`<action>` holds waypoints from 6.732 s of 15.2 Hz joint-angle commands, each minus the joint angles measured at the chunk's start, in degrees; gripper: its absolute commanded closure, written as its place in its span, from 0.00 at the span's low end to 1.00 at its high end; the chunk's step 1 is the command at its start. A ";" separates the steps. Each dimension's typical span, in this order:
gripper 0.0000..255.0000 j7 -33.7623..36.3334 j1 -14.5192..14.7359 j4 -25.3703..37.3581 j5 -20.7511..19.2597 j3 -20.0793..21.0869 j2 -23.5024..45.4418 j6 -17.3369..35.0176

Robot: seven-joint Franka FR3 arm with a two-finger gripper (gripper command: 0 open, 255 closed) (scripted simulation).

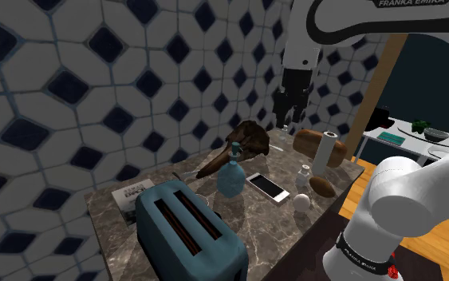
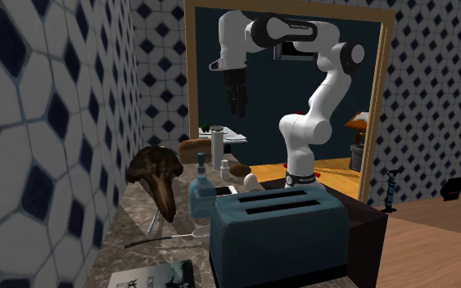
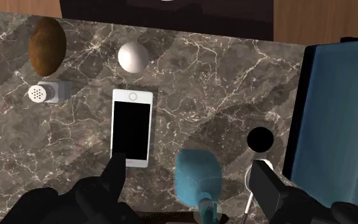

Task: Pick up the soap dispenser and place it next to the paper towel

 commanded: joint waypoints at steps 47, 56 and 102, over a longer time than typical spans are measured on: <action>1.00 7.22 0.29 12.92 13.83 -1.66 41.46 19.07; 1.00 8.79 0.18 17.09 13.13 -1.76 38.87 12.50; 1.00 14.30 -0.90 53.16 13.18 -3.26 40.21 -21.91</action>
